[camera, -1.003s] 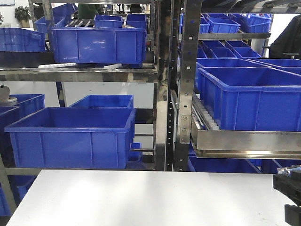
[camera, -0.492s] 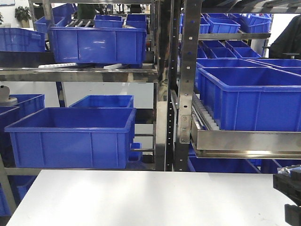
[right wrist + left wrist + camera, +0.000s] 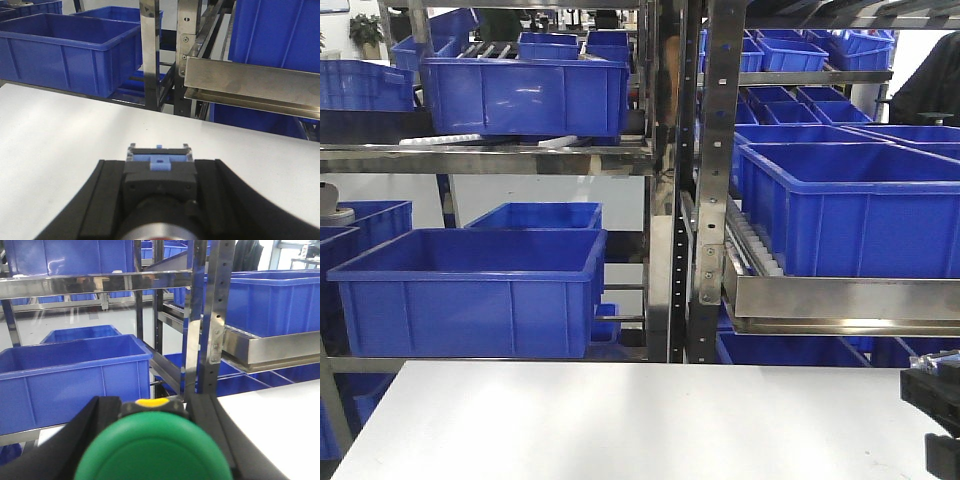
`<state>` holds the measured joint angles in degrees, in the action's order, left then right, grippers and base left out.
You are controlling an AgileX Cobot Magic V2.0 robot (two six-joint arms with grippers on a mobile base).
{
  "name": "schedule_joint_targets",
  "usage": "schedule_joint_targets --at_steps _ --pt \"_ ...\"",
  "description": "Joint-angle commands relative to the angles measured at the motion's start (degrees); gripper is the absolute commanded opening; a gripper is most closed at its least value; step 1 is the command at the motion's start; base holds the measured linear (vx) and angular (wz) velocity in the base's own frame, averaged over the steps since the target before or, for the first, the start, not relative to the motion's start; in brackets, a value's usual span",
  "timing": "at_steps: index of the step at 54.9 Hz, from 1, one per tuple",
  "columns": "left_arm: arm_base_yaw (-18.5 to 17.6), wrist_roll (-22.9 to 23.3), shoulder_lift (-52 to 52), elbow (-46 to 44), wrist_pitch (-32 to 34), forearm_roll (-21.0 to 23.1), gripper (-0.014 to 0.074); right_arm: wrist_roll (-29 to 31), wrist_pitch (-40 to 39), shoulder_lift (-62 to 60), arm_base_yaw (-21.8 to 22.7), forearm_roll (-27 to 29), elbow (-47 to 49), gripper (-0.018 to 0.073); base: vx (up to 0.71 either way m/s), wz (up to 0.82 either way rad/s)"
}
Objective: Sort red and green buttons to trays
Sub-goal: 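Drive the base to the shelf with green and red trays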
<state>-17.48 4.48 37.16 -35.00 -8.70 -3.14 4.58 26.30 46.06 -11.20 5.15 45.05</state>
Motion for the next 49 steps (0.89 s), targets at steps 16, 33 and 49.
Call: schedule_joint_targets --at_steps 16,33,49 --pt "-0.5 0.5 -0.3 -1.6 5.0 0.5 0.0000 0.1 -4.9 -0.5 -0.1 0.0 1.8 -0.0009 -0.04 -0.05" --pt "-0.5 0.5 -0.3 -1.6 5.0 0.5 0.0000 0.1 -4.9 -0.5 -0.1 0.0 1.8 -0.0009 -0.11 0.00" --pt "-0.5 0.5 -0.3 -1.6 5.0 0.5 0.0000 0.1 -4.9 -0.5 -0.1 0.0 1.8 -0.0009 -0.16 0.25"
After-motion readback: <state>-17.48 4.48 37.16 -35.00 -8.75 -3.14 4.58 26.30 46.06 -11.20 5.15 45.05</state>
